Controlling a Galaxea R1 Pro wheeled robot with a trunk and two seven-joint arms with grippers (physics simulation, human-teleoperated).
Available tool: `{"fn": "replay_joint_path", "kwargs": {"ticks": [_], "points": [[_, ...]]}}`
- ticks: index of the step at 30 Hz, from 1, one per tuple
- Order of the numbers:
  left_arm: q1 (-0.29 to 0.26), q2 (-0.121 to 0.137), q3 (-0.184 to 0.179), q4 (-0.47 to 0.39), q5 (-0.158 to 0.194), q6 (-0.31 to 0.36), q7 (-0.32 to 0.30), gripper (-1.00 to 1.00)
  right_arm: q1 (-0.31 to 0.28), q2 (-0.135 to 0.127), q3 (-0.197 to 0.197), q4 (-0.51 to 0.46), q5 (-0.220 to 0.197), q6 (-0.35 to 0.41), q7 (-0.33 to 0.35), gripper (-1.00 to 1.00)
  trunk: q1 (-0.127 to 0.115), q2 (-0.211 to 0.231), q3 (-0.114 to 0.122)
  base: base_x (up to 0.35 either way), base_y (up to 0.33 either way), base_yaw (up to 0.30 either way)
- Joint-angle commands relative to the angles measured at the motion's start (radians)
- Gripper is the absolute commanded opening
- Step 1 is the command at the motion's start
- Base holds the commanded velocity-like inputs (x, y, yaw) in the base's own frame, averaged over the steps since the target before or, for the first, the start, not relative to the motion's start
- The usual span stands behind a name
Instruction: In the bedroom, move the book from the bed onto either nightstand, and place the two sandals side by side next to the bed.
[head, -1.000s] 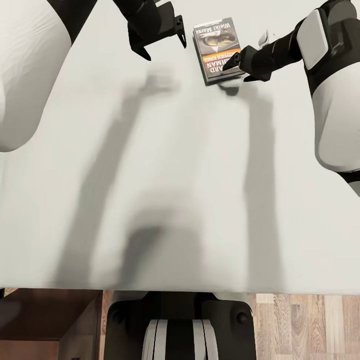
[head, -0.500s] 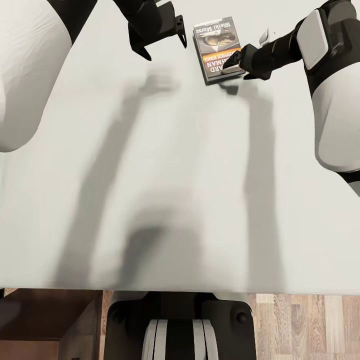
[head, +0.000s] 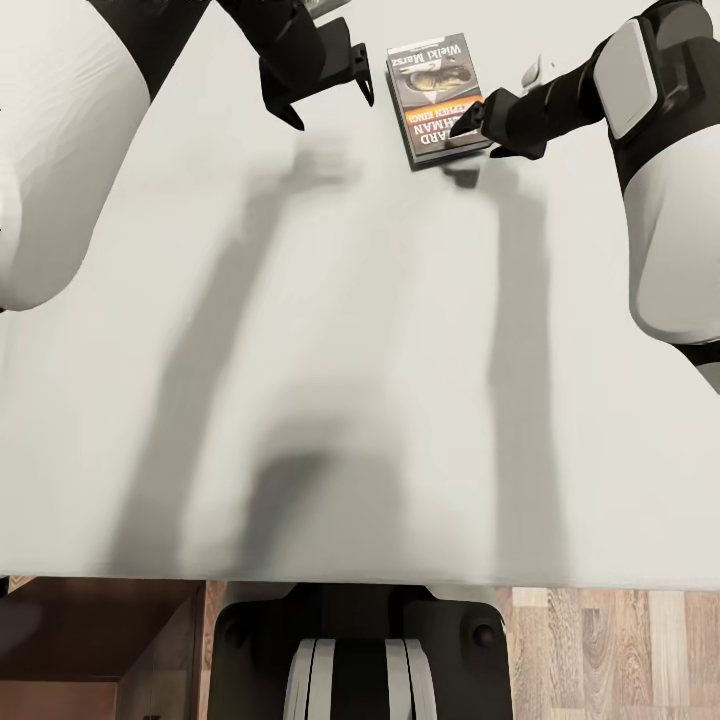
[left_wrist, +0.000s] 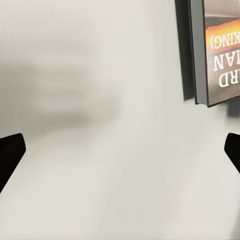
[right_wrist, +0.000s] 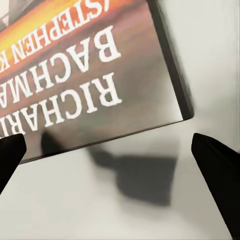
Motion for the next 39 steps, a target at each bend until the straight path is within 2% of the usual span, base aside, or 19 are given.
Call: {"fn": "replay_joint_path", "kwargs": {"ticks": [1, 39], "points": [[0.000, 0.001, -0.007, -0.001, 0.011, 0.000, 0.008, 1.00, 0.000, 0.001, -0.005, -0.001, 0.023, 0.001, -0.001, 1.00, 0.000, 0.000, 0.000, 0.000, 0.000, 0.000], [0.003, -0.001, -0.006, -0.015, 0.011, 0.000, 0.008, 1.00, 0.001, -0.006, 0.003, 0.007, 0.025, -0.009, -0.015, 1.00, 0.000, 0.000, 0.000, 0.000, 0.000, 0.000]]}}
